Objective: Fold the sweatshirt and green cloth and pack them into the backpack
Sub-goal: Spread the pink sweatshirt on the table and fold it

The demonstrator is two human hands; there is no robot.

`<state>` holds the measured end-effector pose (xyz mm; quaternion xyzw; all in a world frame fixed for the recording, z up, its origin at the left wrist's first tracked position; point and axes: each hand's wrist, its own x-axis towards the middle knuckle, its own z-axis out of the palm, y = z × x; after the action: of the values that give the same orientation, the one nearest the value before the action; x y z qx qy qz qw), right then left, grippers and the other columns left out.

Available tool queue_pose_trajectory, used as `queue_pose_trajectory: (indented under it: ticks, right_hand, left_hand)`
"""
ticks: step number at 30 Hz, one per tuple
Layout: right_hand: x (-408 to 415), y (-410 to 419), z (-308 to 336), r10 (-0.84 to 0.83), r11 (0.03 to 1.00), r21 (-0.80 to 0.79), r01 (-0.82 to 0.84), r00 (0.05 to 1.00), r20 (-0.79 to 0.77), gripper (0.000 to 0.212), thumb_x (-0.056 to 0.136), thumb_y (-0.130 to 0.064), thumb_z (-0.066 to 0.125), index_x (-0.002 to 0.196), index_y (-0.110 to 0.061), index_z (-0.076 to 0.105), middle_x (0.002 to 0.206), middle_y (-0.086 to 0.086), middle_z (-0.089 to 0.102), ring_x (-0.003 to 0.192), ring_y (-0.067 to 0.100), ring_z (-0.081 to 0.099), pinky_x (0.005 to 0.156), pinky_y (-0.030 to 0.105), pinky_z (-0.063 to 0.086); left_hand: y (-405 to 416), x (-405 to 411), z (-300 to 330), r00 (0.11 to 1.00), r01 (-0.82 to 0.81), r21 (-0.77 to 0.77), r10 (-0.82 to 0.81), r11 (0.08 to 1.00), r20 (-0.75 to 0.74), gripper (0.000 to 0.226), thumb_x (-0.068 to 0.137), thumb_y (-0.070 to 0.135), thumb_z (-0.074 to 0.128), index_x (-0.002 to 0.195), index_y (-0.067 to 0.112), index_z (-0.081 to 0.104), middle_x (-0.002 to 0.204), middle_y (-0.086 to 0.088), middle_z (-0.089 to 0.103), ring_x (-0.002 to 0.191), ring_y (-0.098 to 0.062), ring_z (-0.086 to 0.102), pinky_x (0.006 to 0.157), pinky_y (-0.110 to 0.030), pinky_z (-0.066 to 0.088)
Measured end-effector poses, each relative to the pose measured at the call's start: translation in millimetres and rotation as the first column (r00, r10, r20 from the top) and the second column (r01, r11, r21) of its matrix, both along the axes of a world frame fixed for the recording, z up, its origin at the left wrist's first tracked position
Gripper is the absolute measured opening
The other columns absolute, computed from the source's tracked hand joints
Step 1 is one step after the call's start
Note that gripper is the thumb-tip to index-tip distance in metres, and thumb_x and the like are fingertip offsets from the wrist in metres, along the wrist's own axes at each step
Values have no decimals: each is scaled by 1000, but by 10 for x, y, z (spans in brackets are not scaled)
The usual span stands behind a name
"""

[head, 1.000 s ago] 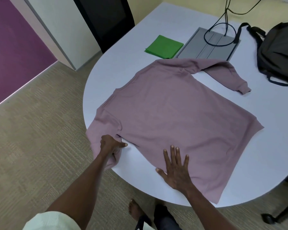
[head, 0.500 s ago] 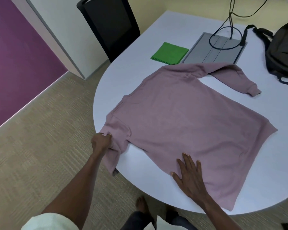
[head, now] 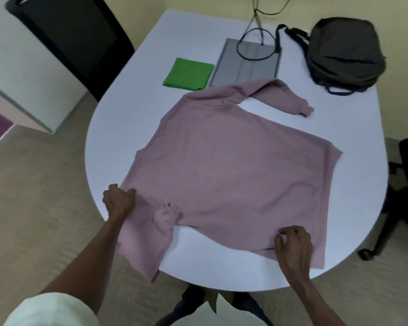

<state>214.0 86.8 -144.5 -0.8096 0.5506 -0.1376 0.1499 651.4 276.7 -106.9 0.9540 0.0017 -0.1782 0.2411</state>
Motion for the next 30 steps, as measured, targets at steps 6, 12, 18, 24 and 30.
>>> queue_pose_trajectory:
  ticks: [6, 12, 18, 24, 30]
  right_hand:
    - [12, 8, 41, -340, 930, 118, 347, 937, -75, 54, 72, -21, 86, 114, 1, 61, 112, 28, 53, 107, 47, 50, 89, 55, 43]
    - [84, -16, 167, -398, 885, 210, 415, 909, -122, 48, 79, -26, 81, 117, -2, 63, 127, 26, 50, 119, 46, 43, 95, 56, 40]
    - [-43, 50, 89, -300, 933, 177, 313, 949, -97, 39, 95, -25, 61, 130, -6, 58, 137, 22, 51, 120, 46, 46, 96, 57, 42]
    - [-279, 231, -100, -59, 884, 374, 279, 862, -504, 74, 97, -68, 20, 154, -38, -17, 165, 7, -17, 151, 37, -9, 111, 72, 5]
    - [-281, 166, 55, -196, 850, 428, 308, 938, -286, 88, 92, -69, 41, 158, -32, -4, 165, 12, -7, 149, 42, 1, 111, 69, 16]
  left_hand:
    - [54, 329, -50, 985, 93, 60, -83, 994, -151, 71, 86, 40, 73, 122, -17, 55, 126, -34, 58, 119, -46, 55, 92, -45, 47]
    - [144, 637, -61, 928, 294, 89, -262, 952, -263, 36, 92, 23, 60, 117, -2, 68, 114, -20, 66, 104, -37, 62, 79, -37, 47]
    - [131, 541, 13, 943, 282, 29, -271, 959, -191, 38, 92, 34, 64, 98, -2, 74, 102, -22, 69, 98, -40, 63, 84, -43, 48]
    - [107, 450, 39, 969, 239, 39, -236, 970, -69, 38, 95, 28, 60, 115, -4, 69, 113, -28, 67, 110, -45, 60, 96, -45, 45]
    - [35, 333, 83, 974, 217, 15, -215, 976, -65, 35, 99, 16, 54, 112, -15, 64, 111, -37, 64, 107, -50, 59, 91, -45, 44]
